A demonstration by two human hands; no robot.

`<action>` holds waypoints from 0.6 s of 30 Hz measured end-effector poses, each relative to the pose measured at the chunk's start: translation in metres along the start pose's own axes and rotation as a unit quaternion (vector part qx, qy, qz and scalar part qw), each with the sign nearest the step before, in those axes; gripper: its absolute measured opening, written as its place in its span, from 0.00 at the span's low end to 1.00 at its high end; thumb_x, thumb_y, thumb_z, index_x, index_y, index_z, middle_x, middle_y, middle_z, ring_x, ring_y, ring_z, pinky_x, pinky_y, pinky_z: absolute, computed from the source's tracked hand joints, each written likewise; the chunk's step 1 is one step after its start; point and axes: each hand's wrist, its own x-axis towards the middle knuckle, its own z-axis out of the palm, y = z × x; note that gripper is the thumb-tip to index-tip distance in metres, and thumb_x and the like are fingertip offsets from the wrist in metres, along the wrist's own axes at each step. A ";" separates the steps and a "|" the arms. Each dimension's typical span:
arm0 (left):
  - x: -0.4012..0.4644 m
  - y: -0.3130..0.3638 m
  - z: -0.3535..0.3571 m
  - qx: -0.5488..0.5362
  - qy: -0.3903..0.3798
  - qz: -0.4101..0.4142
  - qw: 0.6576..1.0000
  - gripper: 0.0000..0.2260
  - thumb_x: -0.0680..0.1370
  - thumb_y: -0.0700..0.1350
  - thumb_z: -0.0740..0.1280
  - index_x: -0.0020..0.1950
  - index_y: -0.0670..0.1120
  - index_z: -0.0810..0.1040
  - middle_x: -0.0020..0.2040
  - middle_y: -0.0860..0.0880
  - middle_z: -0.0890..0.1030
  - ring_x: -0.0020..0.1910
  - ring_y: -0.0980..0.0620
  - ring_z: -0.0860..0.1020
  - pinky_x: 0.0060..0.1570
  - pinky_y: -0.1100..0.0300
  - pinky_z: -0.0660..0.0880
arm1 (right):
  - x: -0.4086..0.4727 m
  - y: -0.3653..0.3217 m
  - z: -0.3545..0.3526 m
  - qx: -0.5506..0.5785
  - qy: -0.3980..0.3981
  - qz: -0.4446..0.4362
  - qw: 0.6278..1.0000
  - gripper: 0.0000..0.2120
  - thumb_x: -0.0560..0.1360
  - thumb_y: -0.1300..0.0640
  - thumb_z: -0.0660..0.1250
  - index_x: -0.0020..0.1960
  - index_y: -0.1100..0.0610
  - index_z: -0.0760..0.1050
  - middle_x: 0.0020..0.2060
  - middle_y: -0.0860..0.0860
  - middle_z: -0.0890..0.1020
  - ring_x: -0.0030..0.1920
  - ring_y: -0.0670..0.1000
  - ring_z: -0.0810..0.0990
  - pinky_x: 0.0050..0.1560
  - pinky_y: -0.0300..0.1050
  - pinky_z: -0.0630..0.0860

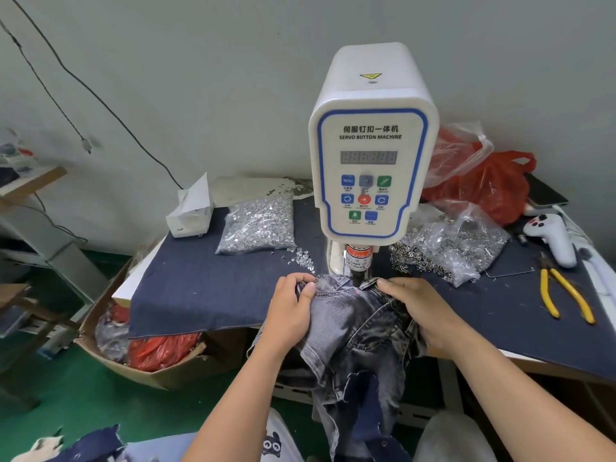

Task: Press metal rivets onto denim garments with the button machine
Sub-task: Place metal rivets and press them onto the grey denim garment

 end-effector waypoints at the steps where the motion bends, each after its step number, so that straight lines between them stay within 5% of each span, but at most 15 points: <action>1: 0.000 -0.002 -0.001 -0.002 -0.002 0.007 1.000 0.08 0.87 0.47 0.63 0.54 0.62 0.73 0.58 0.57 0.74 0.55 0.67 0.73 0.51 0.76 0.67 | -0.001 0.001 0.000 0.005 -0.008 -0.004 1.000 0.21 0.77 0.37 0.68 0.52 0.53 0.86 0.51 0.51 0.88 0.54 0.48 0.86 0.58 0.50 0.75; 5: -0.003 -0.008 -0.002 -0.008 -0.010 0.023 1.000 0.09 0.87 0.46 0.64 0.55 0.63 0.73 0.59 0.59 0.74 0.55 0.71 0.72 0.52 0.80 0.65 | -0.007 0.005 -0.003 0.026 -0.023 -0.021 0.999 0.21 0.79 0.43 0.69 0.51 0.61 0.84 0.50 0.59 0.87 0.54 0.58 0.86 0.59 0.54 0.78; 18: 0.001 -0.008 -0.005 -0.004 -0.027 0.017 0.999 0.09 0.87 0.48 0.62 0.54 0.64 0.72 0.59 0.61 0.73 0.56 0.75 0.70 0.51 0.79 0.66 | -0.009 -0.002 0.003 0.028 -0.008 -0.022 0.999 0.15 0.82 0.47 0.67 0.49 0.56 0.87 0.50 0.55 0.88 0.54 0.53 0.87 0.59 0.50 0.77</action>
